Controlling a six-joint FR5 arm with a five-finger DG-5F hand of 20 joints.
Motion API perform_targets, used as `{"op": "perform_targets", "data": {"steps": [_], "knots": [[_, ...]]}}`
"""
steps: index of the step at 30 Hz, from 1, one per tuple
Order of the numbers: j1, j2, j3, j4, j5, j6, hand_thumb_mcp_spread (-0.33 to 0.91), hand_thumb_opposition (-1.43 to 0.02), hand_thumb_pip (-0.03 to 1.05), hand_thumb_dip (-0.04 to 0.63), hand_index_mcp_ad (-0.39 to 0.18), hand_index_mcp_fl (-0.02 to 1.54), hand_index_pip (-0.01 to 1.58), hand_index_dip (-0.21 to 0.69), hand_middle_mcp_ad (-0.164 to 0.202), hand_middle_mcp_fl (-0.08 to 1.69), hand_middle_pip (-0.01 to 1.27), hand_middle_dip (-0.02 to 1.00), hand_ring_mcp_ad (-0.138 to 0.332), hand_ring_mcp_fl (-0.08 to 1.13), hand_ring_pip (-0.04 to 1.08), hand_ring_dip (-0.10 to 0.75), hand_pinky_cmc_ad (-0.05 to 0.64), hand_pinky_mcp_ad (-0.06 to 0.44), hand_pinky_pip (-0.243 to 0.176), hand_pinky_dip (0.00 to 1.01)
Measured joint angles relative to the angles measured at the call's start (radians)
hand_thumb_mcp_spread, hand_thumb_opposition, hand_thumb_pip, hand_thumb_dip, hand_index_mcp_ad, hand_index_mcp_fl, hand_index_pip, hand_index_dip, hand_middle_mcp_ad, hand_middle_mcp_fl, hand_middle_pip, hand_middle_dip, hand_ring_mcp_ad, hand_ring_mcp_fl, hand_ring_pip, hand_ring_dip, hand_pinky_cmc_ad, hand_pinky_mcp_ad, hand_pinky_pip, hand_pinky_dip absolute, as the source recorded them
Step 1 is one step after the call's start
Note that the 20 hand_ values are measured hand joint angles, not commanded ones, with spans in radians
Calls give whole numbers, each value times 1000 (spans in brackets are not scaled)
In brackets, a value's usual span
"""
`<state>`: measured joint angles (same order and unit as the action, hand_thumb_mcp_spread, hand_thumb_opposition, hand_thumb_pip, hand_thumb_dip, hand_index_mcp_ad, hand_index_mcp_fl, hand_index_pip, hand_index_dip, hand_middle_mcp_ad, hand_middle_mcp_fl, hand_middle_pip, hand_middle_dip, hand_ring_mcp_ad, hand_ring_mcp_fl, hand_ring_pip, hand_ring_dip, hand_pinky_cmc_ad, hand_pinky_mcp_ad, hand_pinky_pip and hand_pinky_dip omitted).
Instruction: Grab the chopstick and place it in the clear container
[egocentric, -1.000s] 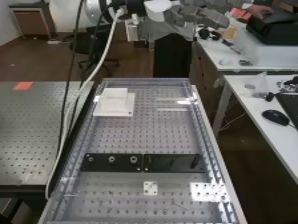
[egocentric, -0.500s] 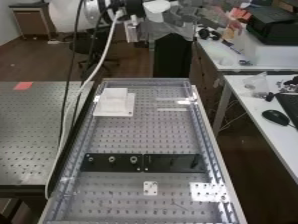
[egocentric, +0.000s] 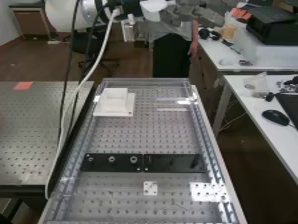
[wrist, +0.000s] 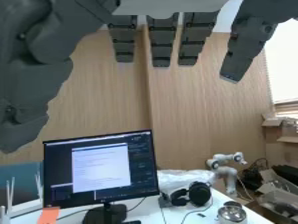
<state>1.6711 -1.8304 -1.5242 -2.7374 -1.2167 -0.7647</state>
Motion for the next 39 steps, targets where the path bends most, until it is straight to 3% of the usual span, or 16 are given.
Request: {"op": "perform_targets", "data": {"steps": [15,22,29,39], "knots": [[-13,-4,-8,-70,-26,70,229,-668,449,17,-105,75,68,281,75,37,110,248,86,16,105,152,412,330,-106,403],[-36,10,-6,-163,-65,94,237,-679,440,14,-105,143,66,281,75,103,112,248,86,21,105,152,412,330,-106,403],[-65,36,-42,-152,-185,78,234,-679,417,16,-120,143,72,278,68,103,112,251,80,16,122,152,412,330,-106,403],[-96,78,-112,-98,-223,50,250,-681,403,17,-105,143,72,276,75,101,112,248,86,16,122,152,428,330,-106,403]]}}
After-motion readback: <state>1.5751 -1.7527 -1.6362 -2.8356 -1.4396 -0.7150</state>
